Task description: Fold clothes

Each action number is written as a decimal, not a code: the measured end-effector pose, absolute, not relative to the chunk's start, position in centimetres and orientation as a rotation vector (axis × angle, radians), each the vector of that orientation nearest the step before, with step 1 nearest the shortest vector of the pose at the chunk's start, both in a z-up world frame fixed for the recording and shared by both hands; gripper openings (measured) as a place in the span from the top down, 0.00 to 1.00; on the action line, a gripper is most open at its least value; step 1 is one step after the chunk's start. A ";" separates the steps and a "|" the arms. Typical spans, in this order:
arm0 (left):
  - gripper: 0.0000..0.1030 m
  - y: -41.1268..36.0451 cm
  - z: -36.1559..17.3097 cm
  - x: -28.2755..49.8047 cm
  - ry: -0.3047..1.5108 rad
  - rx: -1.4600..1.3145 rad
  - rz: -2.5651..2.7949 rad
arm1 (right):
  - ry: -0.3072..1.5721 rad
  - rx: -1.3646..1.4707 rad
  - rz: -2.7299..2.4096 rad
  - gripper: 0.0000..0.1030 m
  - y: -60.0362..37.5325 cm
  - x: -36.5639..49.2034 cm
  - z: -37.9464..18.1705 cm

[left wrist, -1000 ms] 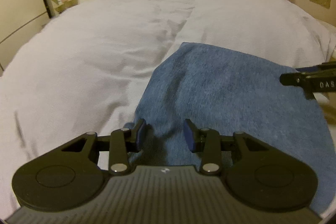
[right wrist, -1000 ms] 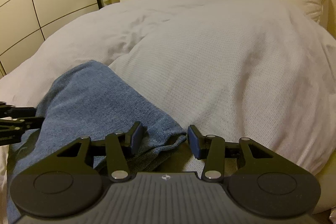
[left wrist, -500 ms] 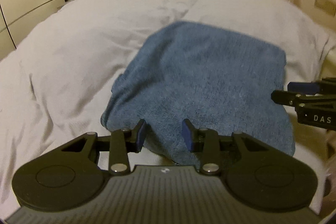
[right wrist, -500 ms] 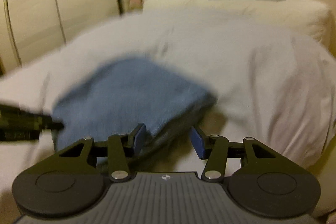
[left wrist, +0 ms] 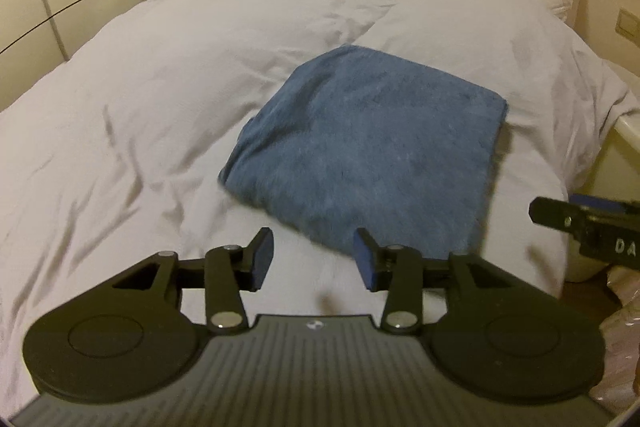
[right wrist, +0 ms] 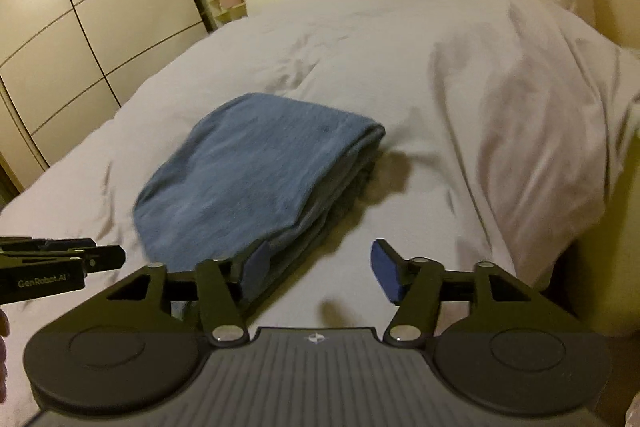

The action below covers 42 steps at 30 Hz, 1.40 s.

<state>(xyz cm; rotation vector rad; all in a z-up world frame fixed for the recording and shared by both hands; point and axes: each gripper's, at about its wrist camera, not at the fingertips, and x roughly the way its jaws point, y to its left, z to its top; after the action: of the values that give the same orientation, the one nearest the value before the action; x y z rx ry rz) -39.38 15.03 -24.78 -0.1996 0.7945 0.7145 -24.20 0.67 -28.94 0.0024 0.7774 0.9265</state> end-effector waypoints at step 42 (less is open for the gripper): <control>0.16 2.2 -19.4 -49.9 0.702 -0.396 0.686 | 0.713 0.097 0.935 0.02 -15.0 -34.0 -22.2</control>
<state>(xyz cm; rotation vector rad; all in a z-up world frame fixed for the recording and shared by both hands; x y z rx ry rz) -49.86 2.20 -19.38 -0.3965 0.7018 0.6855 -33.97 -14.97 -22.17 0.0970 0.7133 0.9350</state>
